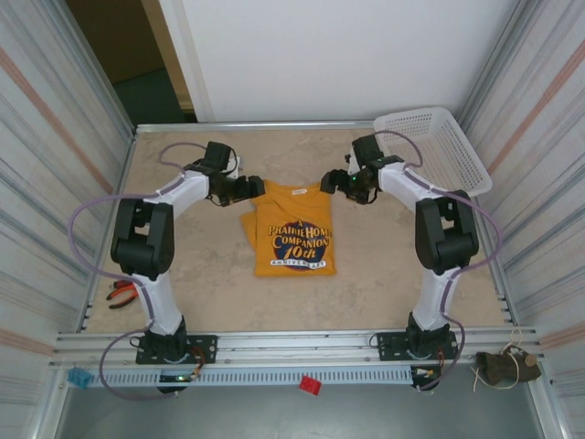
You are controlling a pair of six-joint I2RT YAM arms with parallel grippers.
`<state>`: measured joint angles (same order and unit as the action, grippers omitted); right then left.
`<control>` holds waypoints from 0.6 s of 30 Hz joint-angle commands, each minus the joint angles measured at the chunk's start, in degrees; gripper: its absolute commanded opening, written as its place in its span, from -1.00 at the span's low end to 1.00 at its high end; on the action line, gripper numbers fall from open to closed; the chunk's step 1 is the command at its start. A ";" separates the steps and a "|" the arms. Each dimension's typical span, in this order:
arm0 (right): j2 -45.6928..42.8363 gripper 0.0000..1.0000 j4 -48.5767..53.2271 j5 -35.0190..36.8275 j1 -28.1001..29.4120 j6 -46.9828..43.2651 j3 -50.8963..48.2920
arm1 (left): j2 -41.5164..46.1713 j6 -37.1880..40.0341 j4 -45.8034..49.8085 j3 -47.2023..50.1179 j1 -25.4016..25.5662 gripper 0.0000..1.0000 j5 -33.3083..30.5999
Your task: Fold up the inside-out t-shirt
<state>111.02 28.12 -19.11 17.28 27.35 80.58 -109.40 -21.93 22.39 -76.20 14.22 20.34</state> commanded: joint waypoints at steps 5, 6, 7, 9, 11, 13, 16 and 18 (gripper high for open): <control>3.83 0.68 -1.47 -2.48 0.29 -1.16 2.43 | -4.77 0.82 -4.84 -0.26 -0.55 0.74 8.94; 4.46 0.67 -1.77 -3.02 0.25 -1.07 2.56 | -5.67 0.51 -5.31 -0.56 -0.51 0.75 9.94; 5.07 0.67 -2.28 -3.75 0.30 -0.84 2.61 | -6.50 -0.11 -6.31 -0.57 -0.51 0.77 10.92; 6.33 0.65 -3.42 -5.26 0.28 -0.10 2.39 | -7.74 -1.18 -8.07 -0.44 -0.34 0.77 12.65; 7.40 0.60 -5.40 -7.52 0.43 0.78 1.76 | -8.56 -1.89 -9.74 0.02 0.12 0.75 13.68; 7.99 0.59 -7.29 -9.32 0.67 1.53 1.06 | -8.96 -2.53 -11.42 0.68 0.58 0.75 14.90; 8.50 0.54 -9.74 -11.20 1.46 2.43 0.24 | -9.46 -3.66 -14.10 1.83 1.31 0.72 17.14; 8.96 0.50 -10.66 -11.70 2.16 2.85 0.15 | -9.43 -4.58 -16.08 2.82 1.68 0.70 18.14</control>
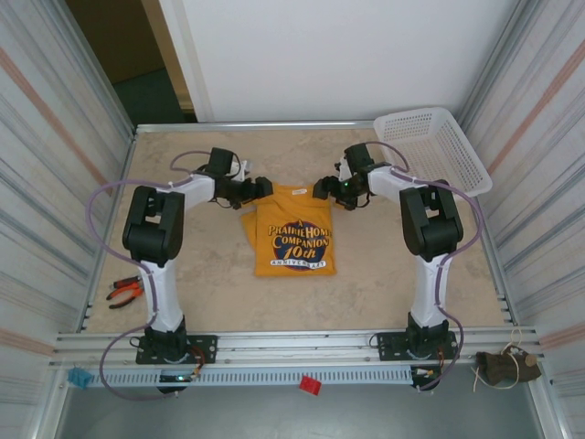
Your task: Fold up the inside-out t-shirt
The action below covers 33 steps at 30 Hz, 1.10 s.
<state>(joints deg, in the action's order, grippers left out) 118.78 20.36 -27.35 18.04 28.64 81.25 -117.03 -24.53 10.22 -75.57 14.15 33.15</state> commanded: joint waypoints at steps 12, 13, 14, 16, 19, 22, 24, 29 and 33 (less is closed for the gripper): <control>5.80 0.12 -5.03 -3.33 2.92 5.09 2.51 | -4.80 -4.91 -7.93 2.18 3.51 0.11 5.94; 5.78 -0.06 -5.32 -3.43 2.84 5.40 2.42 | -5.07 -4.86 -7.89 2.03 3.51 -0.03 5.56; 5.79 -0.24 -5.53 -3.71 2.67 5.61 2.42 | -5.25 -4.90 -7.87 1.86 3.51 -0.16 5.24; 5.54 -0.71 -6.11 -5.27 2.25 5.90 2.57 | -5.02 -5.14 -8.68 1.70 3.60 -0.57 4.45; 1.73 -1.00 -6.50 -7.04 1.53 5.94 1.61 | -1.26 -5.36 -9.26 1.72 3.21 -1.00 4.17; -5.87 -1.00 -7.28 -7.49 0.93 6.44 -1.74 | 5.41 -5.43 -8.47 2.60 2.89 -1.00 3.19; -10.25 -1.00 -7.85 -6.92 0.58 7.31 -3.71 | 9.54 -4.84 -6.99 2.64 2.81 -1.00 2.15; -9.98 -1.00 -7.80 -7.71 -0.94 9.00 1.31 | 9.04 -5.98 -6.21 -3.37 0.87 -1.00 3.16; -5.19 -1.00 -6.38 -9.15 -2.80 10.74 12.75 | 4.16 -7.99 -6.06 -14.89 -0.93 -1.00 4.91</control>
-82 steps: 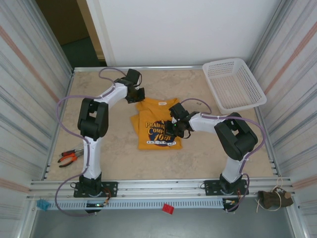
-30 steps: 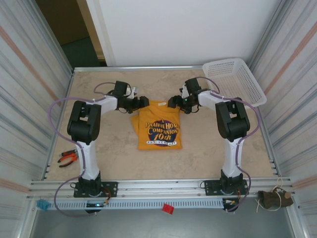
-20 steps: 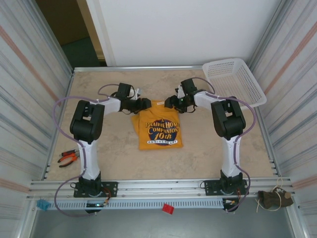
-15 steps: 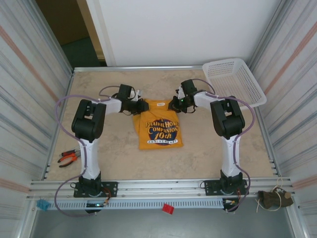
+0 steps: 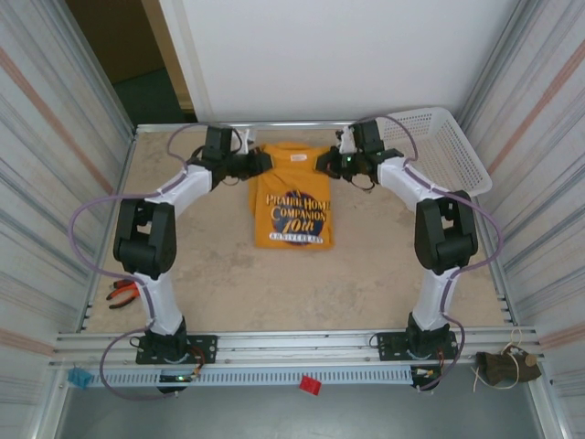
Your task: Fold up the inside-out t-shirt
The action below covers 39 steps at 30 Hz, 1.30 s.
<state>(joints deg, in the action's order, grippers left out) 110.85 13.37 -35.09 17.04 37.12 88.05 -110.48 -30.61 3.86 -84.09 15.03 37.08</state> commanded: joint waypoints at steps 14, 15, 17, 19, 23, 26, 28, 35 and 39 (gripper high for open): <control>-10.96 -1.00 -8.23 -0.37 -2.51 5.09 -12.25 | 9.69 -0.60 -5.89 8.03 0.96 -1.00 0.79; -12.25 -1.00 -10.53 -0.30 -1.92 6.70 -16.91 | 11.24 -0.74 -7.79 13.14 1.73 -1.00 -0.39; -14.82 -1.00 -14.46 0.13 -0.20 8.40 -25.59 | 13.55 -2.06 -12.01 22.03 3.16 -1.00 -1.81; -17.93 -1.00 -16.43 2.63 2.26 8.14 -32.75 | 16.34 -3.43 -15.49 29.77 4.87 -1.00 -4.18; -23.10 -1.00 -16.35 8.49 4.80 7.51 -40.17 | 21.35 -0.76 -14.61 35.73 8.98 -1.00 -11.05; -24.75 -1.00 -15.42 10.89 4.85 6.79 -40.64 | 21.97 2.22 -12.03 34.70 9.93 -1.00 -14.33; -25.42 -1.00 -14.75 11.43 4.85 6.04 -40.06 | 22.39 3.04 -11.46 34.06 9.95 -1.00 -15.54; -21.11 -1.00 -6.28 10.92 1.04 1.08 -23.69 | 18.64 5.76 -4.85 18.80 8.00 -1.00 -16.02; -13.96 -1.00 -1.74 8.28 -1.73 -0.49 -8.69 | 14.47 6.17 -1.42 7.02 6.28 -1.00 -16.62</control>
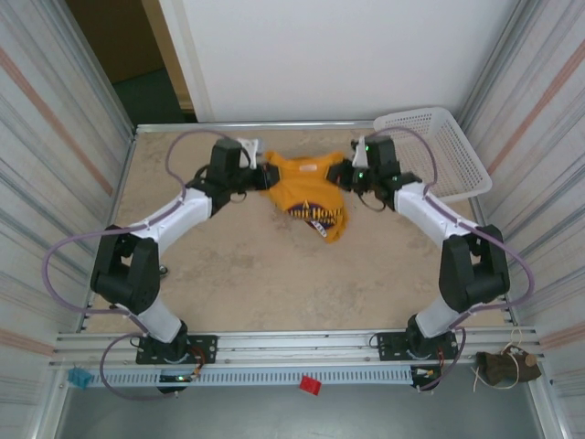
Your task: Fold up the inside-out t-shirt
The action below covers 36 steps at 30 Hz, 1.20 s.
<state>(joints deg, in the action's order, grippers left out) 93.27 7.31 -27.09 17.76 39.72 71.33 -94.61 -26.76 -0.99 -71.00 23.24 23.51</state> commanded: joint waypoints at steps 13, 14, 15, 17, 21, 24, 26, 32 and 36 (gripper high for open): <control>18.17 -1.00 6.71 -6.97 -5.04 -6.78 28.28 | -6.78 3.86 3.05 -18.04 -5.67 -1.00 -2.18; 17.44 -1.00 4.97 -7.26 -4.93 -7.02 25.33 | -5.82 3.72 1.29 -15.65 -5.46 -1.00 -2.20; 16.25 -1.00 2.42 -7.76 -4.80 -6.92 21.35 | -4.30 3.70 -0.87 -11.61 -4.99 -1.00 -2.75; 13.18 -1.00 -3.24 -8.20 -4.22 -5.72 11.82 | -1.01 4.64 -4.13 -3.78 -3.68 -1.00 -4.03; 7.71 -1.00 -10.78 -7.02 -0.46 -3.18 -5.20 | 5.65 3.56 -9.73 13.99 0.23 -1.00 -8.05; 3.75 -1.00 -13.14 -3.72 3.97 -2.41 -14.68 | 11.98 1.27 -12.95 24.42 2.75 -1.00 -11.85; 1.66 -1.00 -14.42 -1.33 6.03 -1.27 -18.74 | 14.89 0.60 -13.68 27.77 3.56 -1.00 -13.56; 0.80 -1.00 -12.20 2.37 5.77 -0.87 -17.41 | 12.26 4.29 -9.88 22.20 2.45 -1.00 -13.51; 3.97 -1.00 -8.24 5.27 4.38 -1.10 -12.12 | 3.75 6.96 -7.15 13.31 1.04 -1.00 -11.27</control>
<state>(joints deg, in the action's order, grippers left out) 95.66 -4.12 -27.53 23.79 38.44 56.12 -86.54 -23.20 -8.82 -51.94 26.17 13.65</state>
